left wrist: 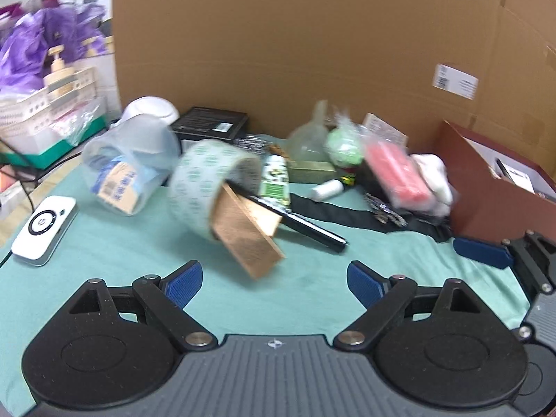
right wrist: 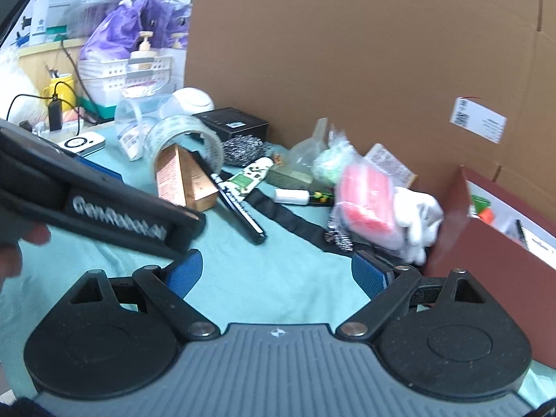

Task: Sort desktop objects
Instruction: 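Withdraw both open tools from the box back toward the table items, then grasp the tan cosmetic box with left tool while right tool grasps the black marker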

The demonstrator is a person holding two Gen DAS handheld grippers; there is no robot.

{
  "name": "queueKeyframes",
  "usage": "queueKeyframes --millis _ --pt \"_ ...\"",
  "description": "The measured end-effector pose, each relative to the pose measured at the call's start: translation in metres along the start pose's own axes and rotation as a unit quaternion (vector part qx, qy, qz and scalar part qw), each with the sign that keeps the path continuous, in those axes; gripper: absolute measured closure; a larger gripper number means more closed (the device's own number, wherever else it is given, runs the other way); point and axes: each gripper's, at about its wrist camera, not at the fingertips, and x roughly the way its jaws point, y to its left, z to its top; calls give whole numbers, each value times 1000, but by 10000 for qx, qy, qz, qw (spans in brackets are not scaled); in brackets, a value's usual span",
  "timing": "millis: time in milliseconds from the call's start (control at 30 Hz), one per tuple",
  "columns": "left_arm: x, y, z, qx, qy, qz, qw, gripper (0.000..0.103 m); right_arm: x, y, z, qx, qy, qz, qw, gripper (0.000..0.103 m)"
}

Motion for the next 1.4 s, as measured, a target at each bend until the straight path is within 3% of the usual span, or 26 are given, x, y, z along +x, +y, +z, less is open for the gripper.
queueKeyframes --millis 200,467,533,733,900,1067,1133,1233,1300,1400 --pt "16 18 6 -259 53 -104 9996 27 22 9 8 -89 35 342 9994 13" --pt "41 25 12 -394 157 -139 9990 29 50 18 18 -180 165 630 9977 14" --pt "46 31 16 -453 140 -107 9988 36 54 19 19 -219 165 723 9970 16" --pt "63 47 33 -469 117 67 9988 38 68 25 24 -240 243 887 9955 24" --pt "62 48 31 -280 164 -49 9995 49 79 24 27 -263 319 859 9954 27" --pt "50 44 20 -100 297 -363 9989 69 97 19 30 -144 492 903 9946 43" --pt "46 43 16 -14 354 -426 9985 70 102 19 29 -119 583 1003 9932 65" --pt "39 39 8 166 380 -433 9982 71 97 20 28 -37 622 1150 9914 83" --pt "34 37 3 257 417 -502 9975 71 90 20 25 -67 659 1139 9913 91" --pt "25 34 -6 313 483 -671 9961 72 75 16 18 -27 765 1211 9897 91"
